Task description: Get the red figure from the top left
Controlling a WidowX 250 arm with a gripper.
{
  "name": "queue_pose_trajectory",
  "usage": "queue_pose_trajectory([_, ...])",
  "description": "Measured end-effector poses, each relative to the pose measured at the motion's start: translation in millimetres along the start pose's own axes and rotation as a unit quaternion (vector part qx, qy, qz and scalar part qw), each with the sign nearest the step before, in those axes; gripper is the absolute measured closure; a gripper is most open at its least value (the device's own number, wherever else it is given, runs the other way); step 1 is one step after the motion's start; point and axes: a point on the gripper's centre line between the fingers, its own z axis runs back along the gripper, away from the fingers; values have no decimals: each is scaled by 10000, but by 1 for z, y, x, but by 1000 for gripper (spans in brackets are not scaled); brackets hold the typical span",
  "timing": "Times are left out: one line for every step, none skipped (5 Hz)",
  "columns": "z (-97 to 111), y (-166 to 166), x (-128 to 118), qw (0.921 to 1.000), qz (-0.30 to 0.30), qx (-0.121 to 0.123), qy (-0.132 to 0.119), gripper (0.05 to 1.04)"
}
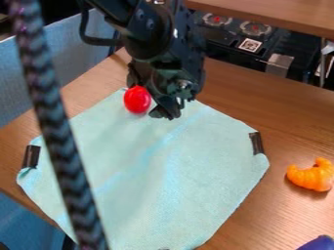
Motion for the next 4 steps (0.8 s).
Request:
queue_pose_trajectory([-4, 4, -2, 10000, 11, 43, 26, 83])
queue_pose_trajectory([-8, 3, -4, 10000, -36, 64, 55, 83])
queue_pose_trajectory([-12, 4, -7, 9999, -37, 86, 120, 93])
queue_pose_trajectory([-13, 3, -5, 9999, -43, 95, 121, 197])
